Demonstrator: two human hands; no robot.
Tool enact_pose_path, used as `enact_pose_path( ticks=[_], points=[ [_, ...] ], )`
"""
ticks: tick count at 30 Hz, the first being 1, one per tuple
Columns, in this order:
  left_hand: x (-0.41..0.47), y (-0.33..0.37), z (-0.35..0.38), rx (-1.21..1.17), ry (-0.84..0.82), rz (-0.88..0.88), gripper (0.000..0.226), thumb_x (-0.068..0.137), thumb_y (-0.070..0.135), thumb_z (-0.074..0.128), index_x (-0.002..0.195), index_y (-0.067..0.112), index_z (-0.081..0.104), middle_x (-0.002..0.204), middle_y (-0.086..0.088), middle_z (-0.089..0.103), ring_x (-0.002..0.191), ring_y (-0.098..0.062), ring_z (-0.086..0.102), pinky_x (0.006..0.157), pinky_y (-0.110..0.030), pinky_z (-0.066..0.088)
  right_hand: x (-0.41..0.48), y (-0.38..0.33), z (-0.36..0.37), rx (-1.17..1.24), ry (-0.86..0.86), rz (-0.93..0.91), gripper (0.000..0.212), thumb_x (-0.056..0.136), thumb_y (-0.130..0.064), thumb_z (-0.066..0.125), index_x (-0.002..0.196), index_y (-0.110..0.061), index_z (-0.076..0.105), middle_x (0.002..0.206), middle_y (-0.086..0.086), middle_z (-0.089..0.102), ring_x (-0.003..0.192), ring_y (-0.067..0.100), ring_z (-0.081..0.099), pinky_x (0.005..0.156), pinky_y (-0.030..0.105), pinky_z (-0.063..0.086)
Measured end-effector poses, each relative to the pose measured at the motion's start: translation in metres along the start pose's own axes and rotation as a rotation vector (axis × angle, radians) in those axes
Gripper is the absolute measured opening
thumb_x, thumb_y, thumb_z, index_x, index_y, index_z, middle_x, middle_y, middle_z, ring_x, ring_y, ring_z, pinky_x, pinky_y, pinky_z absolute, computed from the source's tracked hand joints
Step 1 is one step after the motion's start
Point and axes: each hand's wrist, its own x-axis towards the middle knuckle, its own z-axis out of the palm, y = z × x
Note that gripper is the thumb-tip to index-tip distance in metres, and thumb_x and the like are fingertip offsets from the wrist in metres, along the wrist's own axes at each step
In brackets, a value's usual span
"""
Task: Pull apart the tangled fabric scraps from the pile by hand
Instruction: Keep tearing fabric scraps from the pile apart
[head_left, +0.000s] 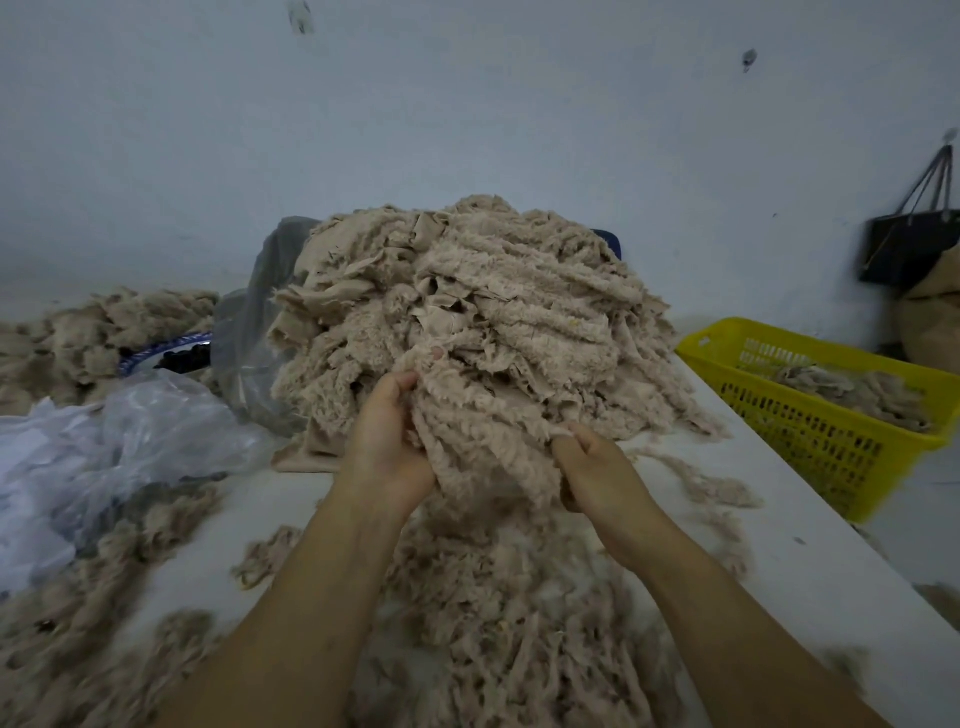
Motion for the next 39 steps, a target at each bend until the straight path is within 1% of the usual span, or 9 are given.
enact_pose_path(
  ticks=[4,12,15,18,22,28,30,35,39],
  points=[
    [0.003,0.001,-0.001,-0.065,-0.036,0.009,0.044,0.096,0.021,0.046,0.069,0.013,0.079,0.077,-0.006,0.075,0.067,-0.024,0.072,0.062,-0.029,0.058,-0.002,-0.002,-0.002,0.089,0.025,0.009,0.049,0.099,-0.016,0.04,0.053,-0.027,0.055,0.054,-0.003,0.04,0.043,0.01,0.03,0.044,0.024,0.029],
    [-0.011,-0.044,0.025,0.625,0.029,0.014,0.028,0.094,0.032,0.06,0.078,0.019,0.079,0.082,-0.001,0.077,0.074,-0.008,0.072,0.074,-0.033,0.057,-0.009,-0.002,0.019,-0.147,-0.169,-0.175,0.019,0.092,-0.057,0.056,0.106,-0.045,0.06,0.093,-0.028,0.069,0.085,-0.008,0.064,0.068,0.011,0.048],
    [-0.013,-0.046,0.026,0.704,-0.107,-0.106,0.038,0.098,0.048,0.049,0.093,0.023,0.078,0.094,0.005,0.078,0.089,-0.003,0.072,0.08,-0.024,0.05,-0.007,0.003,0.012,-0.093,-0.173,-0.101,0.023,0.099,-0.038,0.054,0.113,-0.027,0.066,0.1,-0.006,0.075,0.094,0.013,0.071,0.083,0.033,0.057],
    [-0.008,-0.036,0.012,0.7,-0.043,0.017,0.041,0.101,0.042,0.045,0.1,0.016,0.076,0.104,0.002,0.077,0.104,-0.015,0.069,0.092,-0.031,0.052,0.001,-0.001,-0.015,0.379,0.051,-0.111,0.037,0.102,-0.026,0.049,0.108,0.009,0.059,0.099,0.022,0.07,0.088,0.037,0.066,0.086,0.047,0.056],
    [0.008,-0.025,-0.016,1.048,0.25,0.16,0.025,0.099,0.032,0.052,0.101,0.019,0.074,0.091,0.0,0.072,0.088,-0.02,0.067,0.081,-0.041,0.056,0.003,-0.007,-0.043,1.061,0.589,-0.099,0.05,0.097,-0.058,0.046,0.128,-0.018,0.051,0.123,0.004,0.056,0.081,0.018,0.066,0.066,0.029,0.058],
    [0.035,-0.028,-0.052,0.991,0.517,0.305,0.048,0.088,0.033,0.06,0.11,-0.009,0.054,0.117,-0.036,0.052,0.098,-0.046,0.059,0.088,-0.058,0.051,0.006,0.008,-0.004,0.46,0.421,0.155,0.028,0.1,-0.042,0.05,0.104,-0.019,0.064,0.069,0.0,0.067,0.059,0.013,0.063,0.081,0.039,0.059],
    [0.043,-0.03,-0.052,0.876,0.51,0.249,0.055,0.091,0.034,0.065,0.126,-0.006,0.05,0.121,-0.027,0.058,0.102,-0.042,0.062,0.088,-0.054,0.055,0.005,0.012,0.003,0.211,0.33,0.111,0.025,0.101,-0.04,0.046,0.101,-0.027,0.068,0.077,0.001,0.07,0.067,0.015,0.065,0.078,0.037,0.056],
    [0.051,-0.019,-0.048,0.885,0.498,0.238,0.01,0.098,0.015,0.056,0.09,0.011,0.06,0.071,-0.003,0.06,0.06,-0.012,0.052,0.057,-0.025,0.043,0.003,0.016,0.006,0.099,0.255,0.068,0.036,0.103,-0.041,0.042,0.09,-0.027,0.072,0.091,-0.007,0.072,0.06,0.007,0.064,0.067,0.031,0.054],
    [0.009,-0.05,-0.023,1.312,0.053,0.342,0.02,0.099,0.022,0.053,0.081,0.027,0.057,0.079,0.008,0.066,0.07,0.0,0.061,0.067,-0.019,0.049,0.005,0.007,0.014,0.159,0.086,0.144,0.049,0.101,-0.051,0.043,0.092,-0.014,0.074,0.091,0.009,0.076,0.071,0.014,0.07,0.083,0.041,0.058]
  ],
)
